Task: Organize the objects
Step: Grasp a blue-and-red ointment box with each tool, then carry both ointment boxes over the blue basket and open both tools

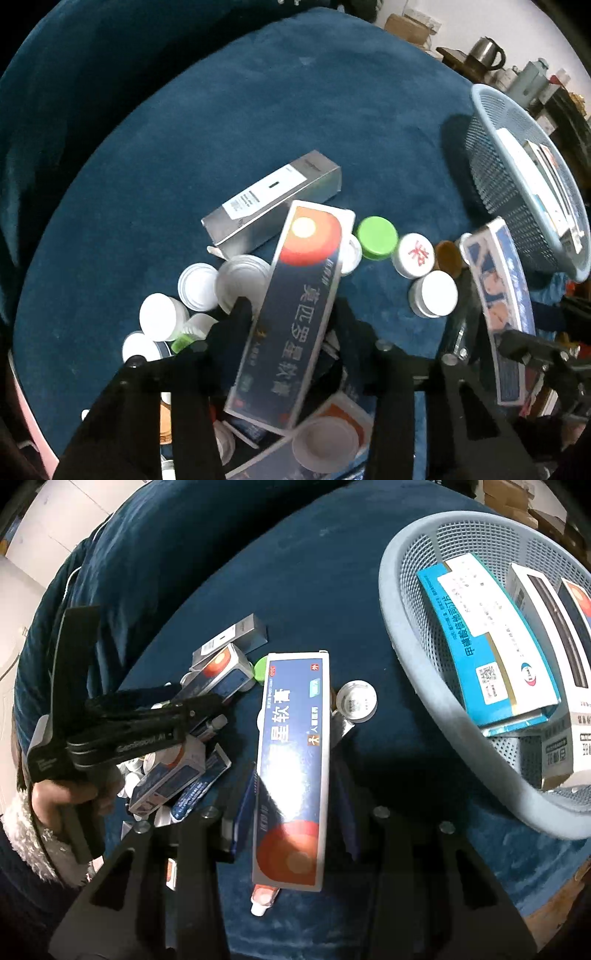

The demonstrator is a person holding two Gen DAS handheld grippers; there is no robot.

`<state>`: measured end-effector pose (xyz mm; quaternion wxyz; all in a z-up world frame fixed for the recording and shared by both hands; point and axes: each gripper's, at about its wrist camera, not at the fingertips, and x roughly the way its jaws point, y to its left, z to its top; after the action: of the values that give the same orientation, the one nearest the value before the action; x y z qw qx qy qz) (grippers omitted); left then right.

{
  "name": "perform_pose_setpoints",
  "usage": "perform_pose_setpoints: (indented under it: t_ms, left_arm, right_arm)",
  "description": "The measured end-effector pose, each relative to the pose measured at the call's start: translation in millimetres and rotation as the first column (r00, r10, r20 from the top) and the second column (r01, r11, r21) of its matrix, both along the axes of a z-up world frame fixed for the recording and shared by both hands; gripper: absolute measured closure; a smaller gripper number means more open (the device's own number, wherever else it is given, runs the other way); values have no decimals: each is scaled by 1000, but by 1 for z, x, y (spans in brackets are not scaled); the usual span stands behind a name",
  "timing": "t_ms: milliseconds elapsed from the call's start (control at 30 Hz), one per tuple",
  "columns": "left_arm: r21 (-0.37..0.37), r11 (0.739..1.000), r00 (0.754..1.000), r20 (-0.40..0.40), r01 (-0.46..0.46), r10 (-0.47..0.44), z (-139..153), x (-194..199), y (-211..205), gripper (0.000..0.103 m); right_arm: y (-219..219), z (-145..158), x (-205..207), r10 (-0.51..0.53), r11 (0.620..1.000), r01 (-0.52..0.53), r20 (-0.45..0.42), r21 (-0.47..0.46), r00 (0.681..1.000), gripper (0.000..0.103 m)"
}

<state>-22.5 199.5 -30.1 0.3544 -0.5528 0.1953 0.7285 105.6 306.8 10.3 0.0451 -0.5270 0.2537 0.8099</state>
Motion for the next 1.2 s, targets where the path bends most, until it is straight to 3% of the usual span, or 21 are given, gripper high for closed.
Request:
perform_pose_setpoints:
  t_ms: [367, 600, 800, 1033, 1200]
  left_arm:
    - [73, 992, 994, -34, -102, 104, 50, 15, -13, 63]
    - [204, 965, 986, 12, -167, 168, 91, 40, -10, 63]
    - [320, 937, 989, 76, -144, 126, 118, 70, 51, 63]
    - [342, 927, 981, 164, -156, 104, 111, 93, 126, 63]
    - [330, 927, 973, 199, -180, 119, 96, 97, 161, 63]
  right_arm:
    - [-2, 21, 2, -3, 1000, 2, -69, -12, 998, 61]
    - [10, 51, 20, -37, 999, 37, -142, -1, 989, 61]
    - [58, 77, 46, -154, 987, 160, -196, 17, 968, 62]
    - [133, 103, 74, -297, 946, 318, -219, 65, 929, 61]
    - [171, 114, 88, -355, 907, 388, -199, 164, 913, 61]
